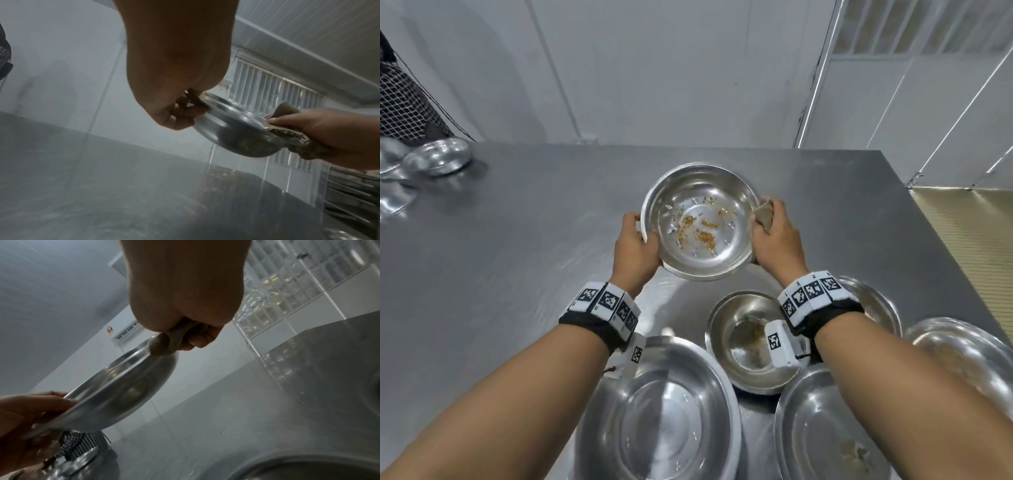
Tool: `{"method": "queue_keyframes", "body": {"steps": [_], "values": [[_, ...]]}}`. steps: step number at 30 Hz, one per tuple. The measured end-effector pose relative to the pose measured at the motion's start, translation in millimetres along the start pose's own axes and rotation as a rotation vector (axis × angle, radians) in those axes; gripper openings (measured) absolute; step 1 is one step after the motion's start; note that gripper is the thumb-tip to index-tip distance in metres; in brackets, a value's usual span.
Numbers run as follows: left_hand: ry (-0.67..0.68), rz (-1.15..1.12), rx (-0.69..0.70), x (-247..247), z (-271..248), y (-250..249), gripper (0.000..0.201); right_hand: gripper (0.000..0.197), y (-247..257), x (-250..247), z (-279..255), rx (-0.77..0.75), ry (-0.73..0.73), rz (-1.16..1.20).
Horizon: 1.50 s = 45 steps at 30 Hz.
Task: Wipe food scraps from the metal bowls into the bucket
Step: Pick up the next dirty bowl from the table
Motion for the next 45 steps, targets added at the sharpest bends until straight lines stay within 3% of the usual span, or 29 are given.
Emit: {"method": "queue_keyframes", "body": {"steps": [4, 8, 14, 18, 22, 29, 33, 36, 40, 45], "values": [[0.014, -0.047, 0.072, -21.0, -40.4, -11.8, 0.019, 0.039, 3.7, -32.6, -53.1, 0.039, -0.092, 0.052], [0.113, -0.075, 0.117, -23.9, -84.5, -11.6, 0.025, 0.042, -14.9, -71.5, -114.1, 0.104, -0.179, 0.027], [0.333, -0.099, 0.179, 5.5, -163.6, -7.9, 0.024, 0.043, -61.3, -146.4, -208.6, 0.272, -0.372, 0.004], [0.459, -0.104, 0.212, 32.4, -229.7, -17.6, 0.012, 0.025, -92.2, -205.6, -261.7, 0.371, -0.464, -0.091], [0.559, -0.088, 0.234, 58.9, -298.9, -23.6, 0.019, 0.026, -124.0, -263.7, -308.5, 0.437, -0.543, -0.121], [0.806, -0.108, 0.258, 116.8, -450.2, -47.3, 0.029, 0.036, -199.8, -380.1, -396.3, 0.551, -0.595, -0.183], [0.982, -0.093, 0.189, 153.9, -543.3, -47.6, 0.043, 0.03, -248.7, -449.0, -453.9, 0.618, -0.61, -0.193], [1.054, -0.028, 0.217, 177.0, -603.8, -45.5, 0.039, 0.022, -282.9, -490.5, -492.9, 0.675, -0.604, -0.193], [1.115, 0.06, 0.194, 197.7, -661.6, -41.6, 0.038, 0.006, -312.0, -524.5, -533.9, 0.778, -0.559, -0.159], [1.132, 0.142, 0.332, 218.9, -702.1, -48.8, 0.041, 0.015, -345.9, -541.5, -558.6, 0.86, -0.491, -0.176]]}}
Point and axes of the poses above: each hand's wrist, its own z-axis towards the middle knuckle, its own x-axis out of the palm, y = z × x, the point moved 4 cm from there along z, towards the middle knuckle, and after that the axes turned 13 degrees about -y, right-handed, at the moved point
